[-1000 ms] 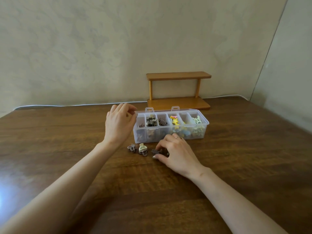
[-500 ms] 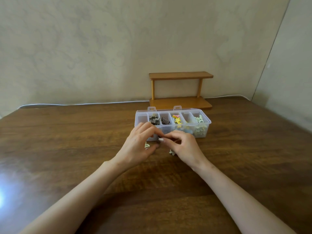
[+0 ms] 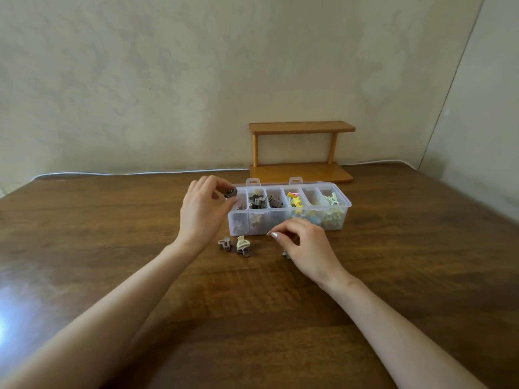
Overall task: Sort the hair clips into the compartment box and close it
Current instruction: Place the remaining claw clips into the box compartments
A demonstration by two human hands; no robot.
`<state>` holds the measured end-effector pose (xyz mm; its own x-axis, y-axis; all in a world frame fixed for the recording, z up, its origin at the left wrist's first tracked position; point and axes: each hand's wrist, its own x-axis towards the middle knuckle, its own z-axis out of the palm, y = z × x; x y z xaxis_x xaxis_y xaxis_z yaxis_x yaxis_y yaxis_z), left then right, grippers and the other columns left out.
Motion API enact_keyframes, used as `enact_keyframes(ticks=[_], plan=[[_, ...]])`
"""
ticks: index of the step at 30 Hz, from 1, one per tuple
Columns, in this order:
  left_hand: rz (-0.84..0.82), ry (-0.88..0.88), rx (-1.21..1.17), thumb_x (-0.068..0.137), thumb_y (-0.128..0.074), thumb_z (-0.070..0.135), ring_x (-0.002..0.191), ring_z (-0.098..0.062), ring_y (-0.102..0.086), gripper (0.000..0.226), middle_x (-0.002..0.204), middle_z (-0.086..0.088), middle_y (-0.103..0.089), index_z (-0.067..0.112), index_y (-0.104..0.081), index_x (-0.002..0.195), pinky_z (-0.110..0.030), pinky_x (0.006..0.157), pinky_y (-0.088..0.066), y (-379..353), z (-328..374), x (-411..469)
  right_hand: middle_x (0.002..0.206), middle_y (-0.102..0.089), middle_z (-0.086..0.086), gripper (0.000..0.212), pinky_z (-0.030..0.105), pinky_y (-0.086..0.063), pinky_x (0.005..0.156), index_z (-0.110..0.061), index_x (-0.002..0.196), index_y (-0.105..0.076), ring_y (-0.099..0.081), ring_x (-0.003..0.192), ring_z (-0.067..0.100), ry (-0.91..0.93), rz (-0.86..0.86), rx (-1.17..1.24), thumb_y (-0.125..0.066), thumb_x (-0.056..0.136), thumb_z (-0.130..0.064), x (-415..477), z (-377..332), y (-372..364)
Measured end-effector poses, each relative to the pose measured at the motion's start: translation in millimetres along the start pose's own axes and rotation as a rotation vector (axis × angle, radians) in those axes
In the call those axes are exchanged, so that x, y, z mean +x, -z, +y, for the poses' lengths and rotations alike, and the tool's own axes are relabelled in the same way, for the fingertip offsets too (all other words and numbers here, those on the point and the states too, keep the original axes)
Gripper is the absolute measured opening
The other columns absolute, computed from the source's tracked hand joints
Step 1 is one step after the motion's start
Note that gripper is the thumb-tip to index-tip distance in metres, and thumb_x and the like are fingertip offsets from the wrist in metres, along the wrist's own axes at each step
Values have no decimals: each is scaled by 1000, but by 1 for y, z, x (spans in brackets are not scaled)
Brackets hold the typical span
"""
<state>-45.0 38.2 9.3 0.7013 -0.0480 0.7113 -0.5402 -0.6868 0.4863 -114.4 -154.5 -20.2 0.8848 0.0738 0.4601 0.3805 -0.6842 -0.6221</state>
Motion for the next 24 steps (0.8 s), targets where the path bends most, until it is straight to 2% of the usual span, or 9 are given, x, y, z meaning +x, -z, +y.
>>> enact_keyframes(ticks=[4,9,16,18,21,24], plan=[[-44,72,72,82,-67,33,91,-15,-48,15,94,7,-60,23,-63,93,-33,76,-46,-12,-14,24,95,-64,-7,12,24,-48,82,-20,96,-70,-56,93,6,-10,-10,1,-60,90,-22,0,0,0],[-188,108,101,83,-65,33,94,-16,-49,21,97,7,-61,25,-63,102,-34,79,-45,-23,-22,34,93,-63,-8,12,23,-48,81,-22,95,-70,-56,92,5,0,-14,-3,-60,90,-23,0,1,0],[-99,8,56,85,-64,23,82,-8,-48,7,88,12,-60,22,-61,91,-16,65,-33,3,-11,12,94,-63,-9,10,23,-48,81,-23,96,-70,-55,93,5,17,-31,-25,-61,90,-23,0,3,-1],[-169,-45,23,83,-66,20,76,-4,-49,9,82,14,-56,22,-60,88,-14,64,-36,12,-5,0,94,-64,-9,10,22,-47,81,-23,96,-70,-55,94,5,21,-34,-33,-62,89,-23,0,3,-2],[-328,-120,4,80,-69,17,75,0,-50,13,78,22,-50,24,-61,88,-19,67,-42,17,1,-18,92,-63,-9,10,21,-45,79,-23,95,-69,-54,92,6,59,-48,-96,-62,89,-24,-1,4,-2],[-450,-251,99,82,-66,11,90,-6,-50,24,95,22,-57,25,-63,100,-26,78,-41,15,-5,-30,91,-63,-9,9,24,-44,82,-23,95,-70,-53,92,8,90,-65,-164,-64,88,-24,-2,4,-3]])
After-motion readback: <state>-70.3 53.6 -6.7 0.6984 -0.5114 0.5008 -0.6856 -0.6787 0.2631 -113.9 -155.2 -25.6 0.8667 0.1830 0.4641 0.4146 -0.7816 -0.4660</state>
